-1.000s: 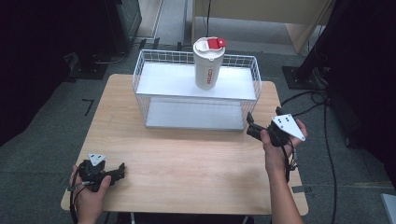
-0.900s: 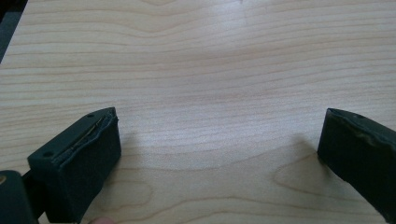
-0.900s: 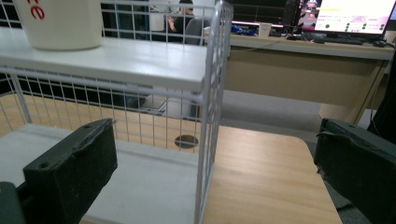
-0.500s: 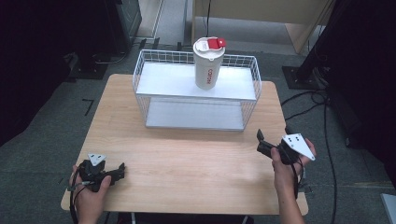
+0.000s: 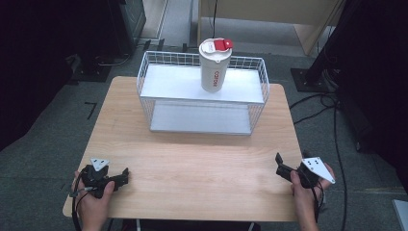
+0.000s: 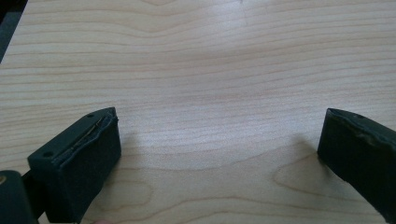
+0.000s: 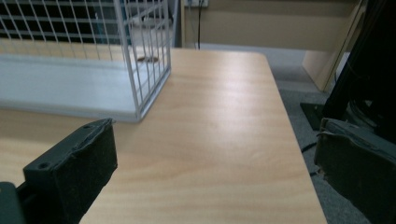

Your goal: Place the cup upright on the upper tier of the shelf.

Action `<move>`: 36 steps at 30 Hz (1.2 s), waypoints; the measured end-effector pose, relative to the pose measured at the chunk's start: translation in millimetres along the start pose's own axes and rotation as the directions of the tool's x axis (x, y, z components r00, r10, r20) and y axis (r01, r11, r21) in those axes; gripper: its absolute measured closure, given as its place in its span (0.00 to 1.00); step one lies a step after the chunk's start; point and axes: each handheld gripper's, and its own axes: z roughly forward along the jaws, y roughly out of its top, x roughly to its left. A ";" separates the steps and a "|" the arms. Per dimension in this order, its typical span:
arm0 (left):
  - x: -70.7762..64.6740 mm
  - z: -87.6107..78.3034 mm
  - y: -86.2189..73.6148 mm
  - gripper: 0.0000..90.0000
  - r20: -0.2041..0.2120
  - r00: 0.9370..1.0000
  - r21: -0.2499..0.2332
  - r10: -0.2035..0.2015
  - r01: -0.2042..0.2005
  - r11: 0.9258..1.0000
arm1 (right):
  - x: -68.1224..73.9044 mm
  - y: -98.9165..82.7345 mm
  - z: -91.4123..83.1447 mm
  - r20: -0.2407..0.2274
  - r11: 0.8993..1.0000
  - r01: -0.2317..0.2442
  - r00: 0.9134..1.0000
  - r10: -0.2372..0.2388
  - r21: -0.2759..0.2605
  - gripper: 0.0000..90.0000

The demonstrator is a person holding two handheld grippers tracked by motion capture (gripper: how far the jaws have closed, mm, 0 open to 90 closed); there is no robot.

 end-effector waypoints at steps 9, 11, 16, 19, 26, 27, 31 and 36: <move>-0.1 0.0 0.0 0.00 0.000 1.000 0.000 -0.001 0.001 1.000 | -12.0 -20.2 -16.6 -0.012 0.996 -0.001 1.000 0.002 0.091 0.00; -0.2 0.0 -0.1 0.00 0.000 1.000 0.000 -0.002 0.002 1.000 | -15.2 -21.2 -18.3 -0.002 0.992 -0.021 1.000 0.021 0.128 0.00; -0.1 0.0 0.0 0.00 0.000 1.000 0.000 -0.002 0.002 1.000 | -21.7 -27.4 -18.3 -0.002 0.975 -0.034 0.999 0.035 0.221 0.00; -0.1 0.0 0.0 0.00 0.000 1.000 0.000 -0.002 0.002 1.000 | -21.9 -29.5 -17.7 -0.005 0.971 -0.023 1.000 0.025 0.239 0.00; -0.2 0.0 -0.1 0.00 0.000 1.000 0.000 -0.002 0.002 1.000 | -18.4 -34.1 -11.9 -0.006 0.945 0.007 1.000 -0.005 0.326 0.00; -0.2 0.0 -0.1 0.00 -0.001 1.000 0.000 -0.002 0.002 1.000 | -18.1 -34.2 -11.5 -0.007 0.944 0.006 1.000 -0.005 0.330 0.00; -0.2 0.0 -0.1 0.00 0.000 1.000 -0.001 -0.002 0.002 1.000 | -16.1 -35.2 -8.3 0.002 0.921 0.013 1.000 -0.015 0.390 0.00; -0.2 0.0 -0.2 0.00 -0.001 1.000 -0.001 -0.002 0.002 1.000 | -9.2 -35.5 -3.4 -0.028 0.899 0.070 0.998 -0.064 0.433 0.00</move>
